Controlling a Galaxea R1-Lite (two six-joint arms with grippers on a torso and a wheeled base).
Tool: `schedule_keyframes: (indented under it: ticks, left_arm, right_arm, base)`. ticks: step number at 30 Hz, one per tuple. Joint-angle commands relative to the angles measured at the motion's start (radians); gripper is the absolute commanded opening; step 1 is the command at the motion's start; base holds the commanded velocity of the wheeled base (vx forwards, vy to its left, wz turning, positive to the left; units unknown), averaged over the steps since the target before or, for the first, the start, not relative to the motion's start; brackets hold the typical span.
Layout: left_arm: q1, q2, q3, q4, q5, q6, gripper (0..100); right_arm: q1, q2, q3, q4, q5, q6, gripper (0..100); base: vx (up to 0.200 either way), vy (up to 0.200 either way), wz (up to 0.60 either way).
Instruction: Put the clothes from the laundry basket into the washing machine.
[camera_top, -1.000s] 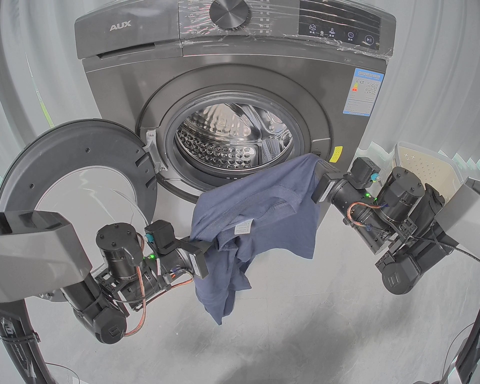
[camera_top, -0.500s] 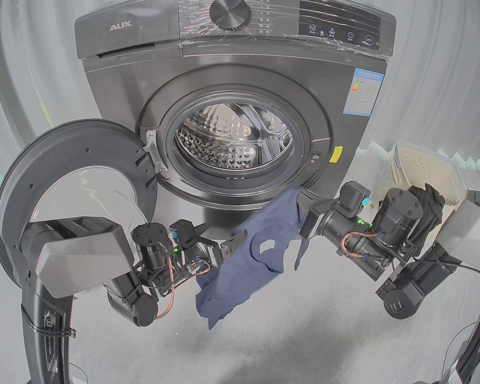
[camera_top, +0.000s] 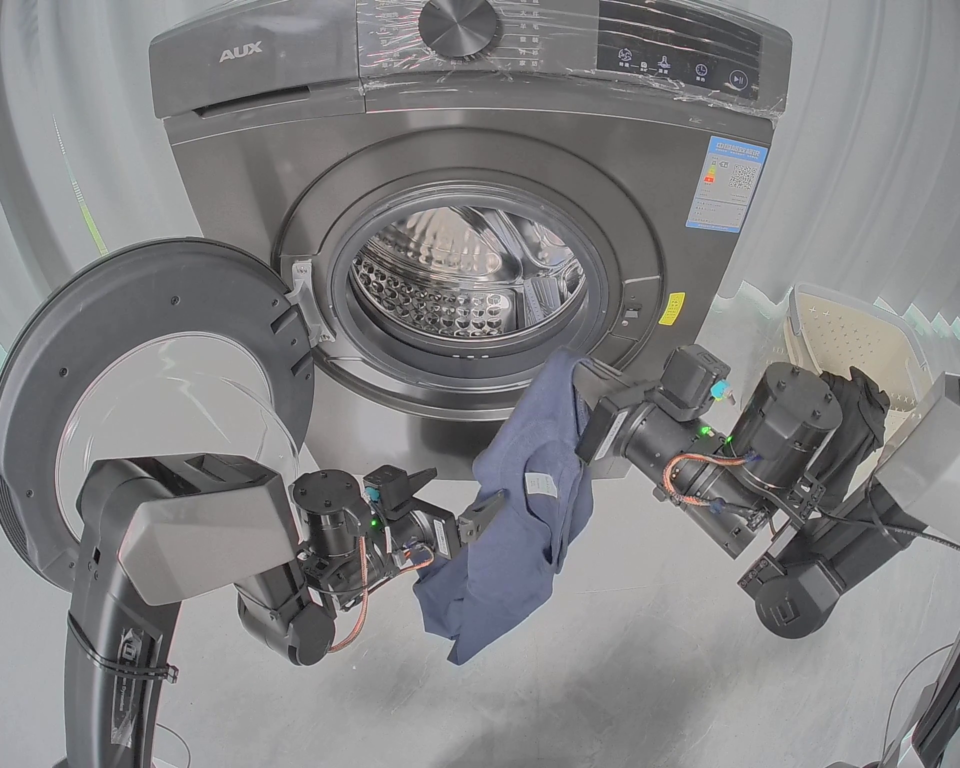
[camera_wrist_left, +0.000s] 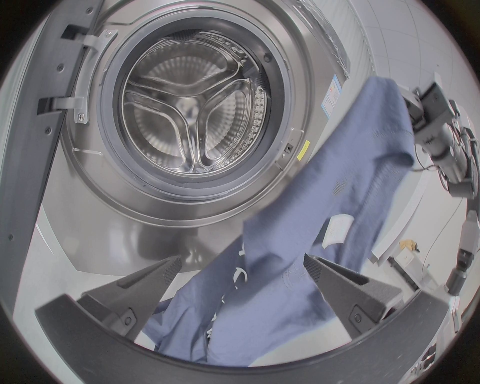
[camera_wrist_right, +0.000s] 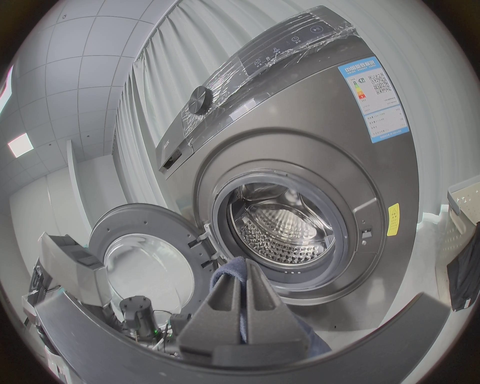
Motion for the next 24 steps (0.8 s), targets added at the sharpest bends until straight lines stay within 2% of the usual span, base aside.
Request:
schedule_keyframes:
  ticks: [1, 2, 3, 4, 7, 12, 14, 24]
  left_arm:
    - [-0.006, -0.045, 0.06, -0.001, 0.001, 0.04, 100]
    - [-0.007, -0.062, 0.094, -0.001, 0.0, 0.073, 100]
    - [-0.007, -0.062, 0.094, -0.001, 0.0, 0.073, 100]
    - [-0.012, -0.081, 0.129, -0.003, 0.0, 0.09, 100]
    - [-0.033, -0.092, 0.171, -0.001, -0.008, 0.093, 100]
    - [-0.072, -0.073, 0.155, -0.001, -0.008, 0.095, 100]
    - [-0.089, -0.058, 0.137, 0.0, -0.006, 0.095, 100]
    - [-0.141, 0.048, -0.02, 0.0, -0.002, 0.086, 100]
  right_arm:
    - [-0.003, 0.007, -0.054, 0.022, -0.007, 0.002, 0]
    - [-0.004, 0.007, -0.08, 0.023, -0.016, 0.002, 0]
    - [-0.004, 0.007, -0.08, 0.023, -0.016, 0.002, 0]
    - [-0.004, 0.008, -0.106, 0.028, -0.044, 0.002, 0]
    - [-0.004, 0.017, -0.13, 0.034, -0.056, 0.002, 0]
    - [-0.004, 0.02, -0.153, 0.049, -0.067, 0.003, 0]
    - [-0.004, 0.027, -0.173, 0.058, -0.089, 0.003, 0]
    - [-0.013, 0.074, -0.233, 0.075, -0.127, 0.003, 0]
  base:
    - [0.0, 0.0, 0.0]
    - [0.0, 0.0, 0.0]
    - [0.0, 0.0, 0.0]
    - [0.0, 0.0, 0.0]
    - [0.0, 0.0, 0.0]
    - [0.0, 0.0, 0.0]
    - [0.0, 0.0, 0.0]
    - [0.0, 0.0, 0.0]
